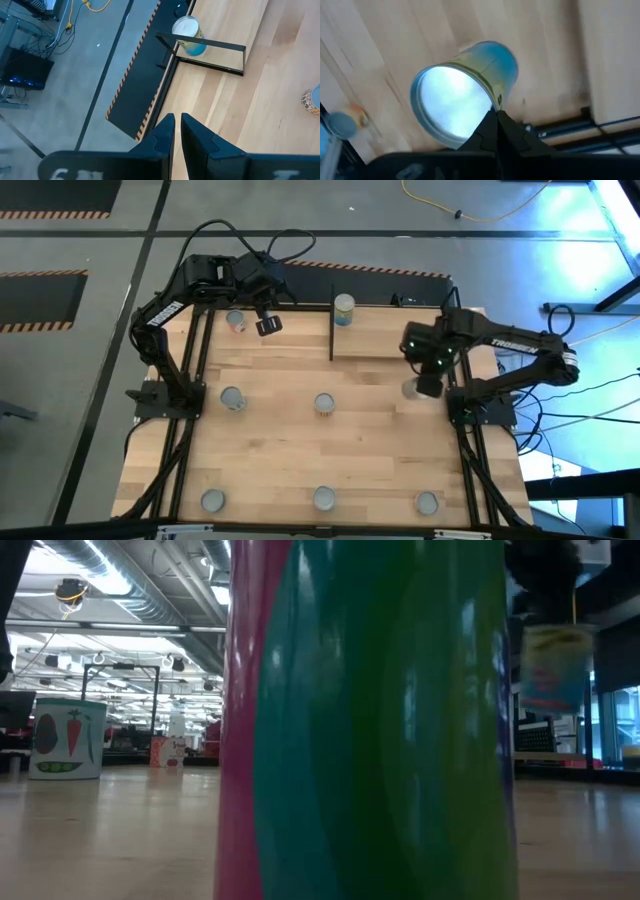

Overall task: Pick and place cans onto a shelf
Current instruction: Put the canned cherries on the shelf

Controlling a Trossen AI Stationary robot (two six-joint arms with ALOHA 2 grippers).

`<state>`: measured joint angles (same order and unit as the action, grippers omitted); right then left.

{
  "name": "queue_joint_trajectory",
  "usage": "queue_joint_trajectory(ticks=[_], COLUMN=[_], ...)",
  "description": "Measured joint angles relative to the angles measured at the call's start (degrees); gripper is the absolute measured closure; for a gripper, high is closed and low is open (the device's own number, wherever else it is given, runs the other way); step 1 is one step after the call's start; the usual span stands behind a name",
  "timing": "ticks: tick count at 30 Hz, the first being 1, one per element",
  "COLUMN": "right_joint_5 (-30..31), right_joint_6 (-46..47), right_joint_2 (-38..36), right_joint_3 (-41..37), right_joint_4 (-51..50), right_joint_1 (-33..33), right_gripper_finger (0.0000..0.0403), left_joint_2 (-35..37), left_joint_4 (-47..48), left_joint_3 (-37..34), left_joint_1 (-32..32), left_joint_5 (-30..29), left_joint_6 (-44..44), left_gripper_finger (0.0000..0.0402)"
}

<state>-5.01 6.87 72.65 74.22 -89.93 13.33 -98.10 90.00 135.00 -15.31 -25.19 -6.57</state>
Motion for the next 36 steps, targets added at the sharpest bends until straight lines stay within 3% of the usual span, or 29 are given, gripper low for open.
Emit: queue_joint_trajectory(ticks=[8, 18, 27, 36], right_joint_5=[-0.02, 1.85, 2.44, 0.33], right_joint_6=[-4.52, -14.79, -19.81, -22.53], right_joint_2=[9.58, 21.65, 33.75, 41.06], right_joint_3=[16.07, 30.93, 37.95, 41.92], right_joint_4=[-0.06, -0.03, 0.2, 5.11], right_joint_1=[6.23, 18.77, 28.18, 32.86], right_gripper_finger=[0.0403, 0.0403, 0.0403, 0.0403], left_joint_2=[0.0, 0.0, 0.0, 0.0], left_joint_4=[0.01, 0.02, 0.02, 0.02], left_joint_3=[0.0, 0.0, 0.0, 0.0], left_joint_1=[0.01, 0.01, 0.02, -0.04], left_joint_5=[0.0, 0.01, 0.04, 0.04], left_joint_6=[0.02, -0.02, -0.04, -0.17], left_gripper_finger=[0.0376, 0.0376, 0.0376, 0.0376])
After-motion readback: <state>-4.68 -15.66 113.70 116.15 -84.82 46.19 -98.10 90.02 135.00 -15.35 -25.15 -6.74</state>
